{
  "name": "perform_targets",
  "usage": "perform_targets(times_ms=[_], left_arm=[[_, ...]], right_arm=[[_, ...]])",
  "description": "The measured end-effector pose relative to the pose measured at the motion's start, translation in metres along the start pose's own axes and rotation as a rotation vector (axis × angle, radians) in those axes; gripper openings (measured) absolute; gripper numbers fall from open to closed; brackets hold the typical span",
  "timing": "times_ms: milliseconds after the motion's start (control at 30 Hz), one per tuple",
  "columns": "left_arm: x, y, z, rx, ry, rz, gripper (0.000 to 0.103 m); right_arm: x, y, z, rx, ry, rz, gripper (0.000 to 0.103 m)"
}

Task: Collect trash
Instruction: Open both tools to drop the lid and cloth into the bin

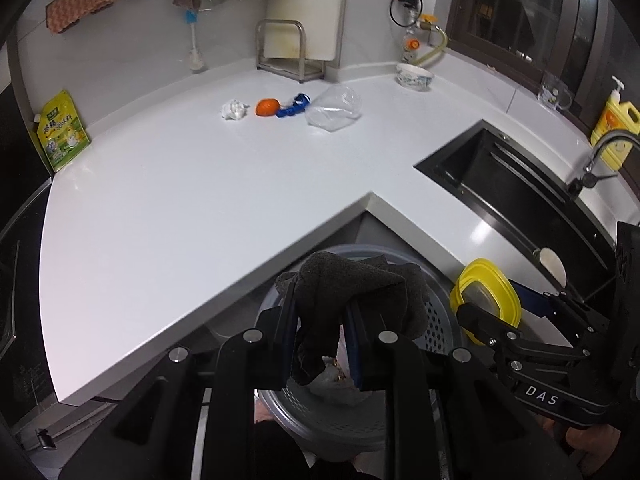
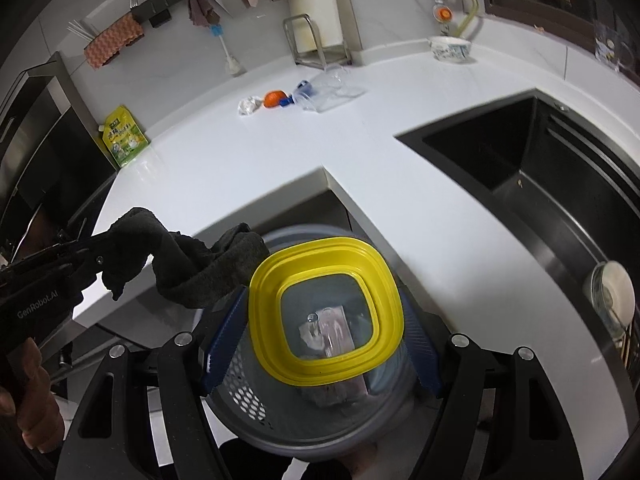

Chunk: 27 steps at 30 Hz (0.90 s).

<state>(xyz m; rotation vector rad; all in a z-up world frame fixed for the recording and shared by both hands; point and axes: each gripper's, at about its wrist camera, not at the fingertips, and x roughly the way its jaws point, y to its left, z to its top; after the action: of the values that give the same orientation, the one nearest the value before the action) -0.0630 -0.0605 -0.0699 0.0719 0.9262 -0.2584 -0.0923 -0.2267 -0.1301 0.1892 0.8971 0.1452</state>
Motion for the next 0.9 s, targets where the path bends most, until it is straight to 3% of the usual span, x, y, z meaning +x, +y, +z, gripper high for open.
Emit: perform_targets(times_ms=[433, 667, 800, 867, 900], left_arm=[[0.060, -0.008, -0.029, 0.026, 0.131, -0.002, 0.022], [0.068, -0.008, -0.029, 0.040, 0.148, 0.031, 0.025], [0.068, -0.003, -0.026, 0.028, 0.158, 0.041, 0.035], [0.068, 0.000, -0.025, 0.019, 0.157, 0.051, 0.051], [0.066, 0.002, -0.025, 0.012, 0.148, 0.057, 0.066]], right_arm=[[0.040, -0.009, -0.029, 0.044, 0.104, 0.005, 0.071], [0.050, -0.013, -0.032, 0.052, 0.128, 0.010, 0.071], [0.053, -0.017, -0.029, 0.066, 0.143, 0.007, 0.072], [0.055, -0.018, -0.027, 0.069, 0.148, 0.006, 0.072], [0.055, -0.019, -0.026, 0.069, 0.150, 0.007, 0.072]])
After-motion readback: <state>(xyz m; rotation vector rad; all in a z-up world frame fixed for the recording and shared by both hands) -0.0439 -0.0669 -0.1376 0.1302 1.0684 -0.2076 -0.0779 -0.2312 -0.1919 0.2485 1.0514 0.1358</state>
